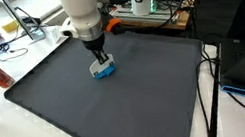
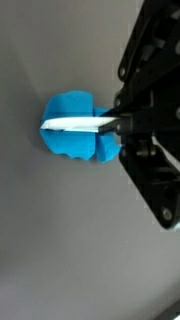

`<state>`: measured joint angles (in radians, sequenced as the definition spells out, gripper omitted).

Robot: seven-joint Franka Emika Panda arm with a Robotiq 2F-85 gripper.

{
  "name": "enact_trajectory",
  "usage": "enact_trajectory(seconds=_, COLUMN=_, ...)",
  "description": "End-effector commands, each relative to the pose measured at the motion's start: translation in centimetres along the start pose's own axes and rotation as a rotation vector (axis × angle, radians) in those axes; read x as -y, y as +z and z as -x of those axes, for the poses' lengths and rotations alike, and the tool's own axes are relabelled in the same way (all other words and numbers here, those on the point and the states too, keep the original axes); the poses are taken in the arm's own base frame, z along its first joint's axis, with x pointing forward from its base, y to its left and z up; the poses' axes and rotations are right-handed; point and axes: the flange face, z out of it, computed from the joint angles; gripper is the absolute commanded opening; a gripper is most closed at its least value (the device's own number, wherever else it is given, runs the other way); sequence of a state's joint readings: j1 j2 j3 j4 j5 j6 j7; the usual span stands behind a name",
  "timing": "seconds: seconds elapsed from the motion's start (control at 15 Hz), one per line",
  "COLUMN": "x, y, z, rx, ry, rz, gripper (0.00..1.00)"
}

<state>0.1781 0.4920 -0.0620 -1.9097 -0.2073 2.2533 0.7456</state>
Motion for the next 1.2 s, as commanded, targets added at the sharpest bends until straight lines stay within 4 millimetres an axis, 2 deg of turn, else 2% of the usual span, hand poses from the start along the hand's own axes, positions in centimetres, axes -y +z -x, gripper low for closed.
enact_trajectory(seconds=0.0, x=-0.1, y=2.5, z=-1.3, rx=0.049, ry=-0.022, rz=0.002, gripper=0.01)
enact_trajectory(seconds=1.13, x=-1.6, y=6.2, z=-1.6, rx=0.113, ry=-0.080, rz=-0.027, gripper=0.01)
